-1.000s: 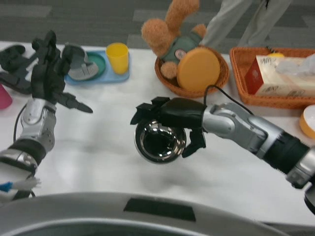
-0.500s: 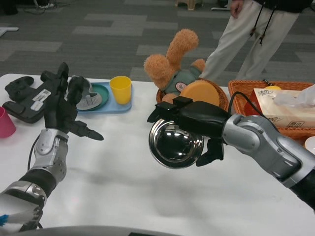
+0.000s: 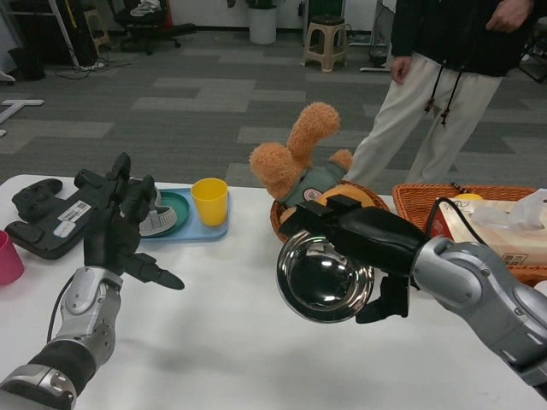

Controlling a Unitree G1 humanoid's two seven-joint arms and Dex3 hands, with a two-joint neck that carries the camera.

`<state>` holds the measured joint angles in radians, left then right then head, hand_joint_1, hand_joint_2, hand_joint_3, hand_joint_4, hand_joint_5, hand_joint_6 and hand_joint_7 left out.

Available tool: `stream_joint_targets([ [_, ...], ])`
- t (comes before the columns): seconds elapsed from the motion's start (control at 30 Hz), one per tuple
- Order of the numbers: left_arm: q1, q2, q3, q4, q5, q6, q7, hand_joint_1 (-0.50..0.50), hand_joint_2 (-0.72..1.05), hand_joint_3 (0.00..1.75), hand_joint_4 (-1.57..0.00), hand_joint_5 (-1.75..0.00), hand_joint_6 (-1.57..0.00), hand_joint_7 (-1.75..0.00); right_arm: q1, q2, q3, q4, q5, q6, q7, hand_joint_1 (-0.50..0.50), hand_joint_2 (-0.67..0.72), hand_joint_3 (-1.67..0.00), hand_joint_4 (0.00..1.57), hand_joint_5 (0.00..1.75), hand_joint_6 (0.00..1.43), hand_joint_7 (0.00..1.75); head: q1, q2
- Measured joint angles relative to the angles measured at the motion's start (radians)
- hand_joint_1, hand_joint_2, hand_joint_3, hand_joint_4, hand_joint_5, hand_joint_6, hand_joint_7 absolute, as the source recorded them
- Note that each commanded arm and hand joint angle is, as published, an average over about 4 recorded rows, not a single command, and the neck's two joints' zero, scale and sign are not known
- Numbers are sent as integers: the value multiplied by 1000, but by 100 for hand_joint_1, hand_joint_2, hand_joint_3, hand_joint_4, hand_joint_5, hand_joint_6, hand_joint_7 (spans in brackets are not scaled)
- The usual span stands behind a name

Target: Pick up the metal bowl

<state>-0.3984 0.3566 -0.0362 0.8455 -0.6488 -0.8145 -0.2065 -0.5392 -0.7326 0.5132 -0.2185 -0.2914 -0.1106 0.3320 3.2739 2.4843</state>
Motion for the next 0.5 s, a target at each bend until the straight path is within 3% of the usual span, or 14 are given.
stream_joint_targets([
  [0.2,-10,-5,7,0,56,0,0,-50,-33,9,-15,0,0,0,38,0,-33,-6,-8,9,0,-46,-41,-151,11,145,0,154,-2,50],
  [0.5,-11,-22,18,0,72,-5,0,-50,-35,9,-15,0,0,0,43,1,-57,-6,-15,17,0,-46,-41,-155,12,150,0,154,-3,33],
])
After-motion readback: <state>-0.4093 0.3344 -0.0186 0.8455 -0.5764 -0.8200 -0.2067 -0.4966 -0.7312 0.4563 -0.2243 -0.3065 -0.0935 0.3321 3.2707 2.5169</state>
